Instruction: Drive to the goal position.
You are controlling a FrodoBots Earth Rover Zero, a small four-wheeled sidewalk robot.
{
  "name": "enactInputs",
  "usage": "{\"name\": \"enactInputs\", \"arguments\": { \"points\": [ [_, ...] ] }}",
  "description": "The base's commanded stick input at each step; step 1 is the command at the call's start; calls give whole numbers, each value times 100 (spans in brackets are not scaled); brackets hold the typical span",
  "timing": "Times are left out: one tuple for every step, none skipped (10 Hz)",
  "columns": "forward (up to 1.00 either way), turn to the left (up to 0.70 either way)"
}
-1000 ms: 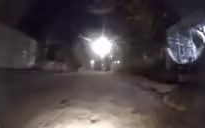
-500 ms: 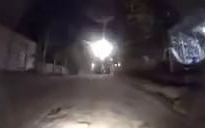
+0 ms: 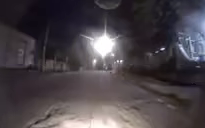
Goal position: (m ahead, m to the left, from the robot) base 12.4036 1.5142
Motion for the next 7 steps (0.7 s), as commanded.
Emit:
{"name": "enactInputs", "arguments": {
  "points": [
    [70,0],
    [70,0],
    [70,0],
    [70,0],
    [70,0],
    [70,0],
    [70,0]
  ]
}}
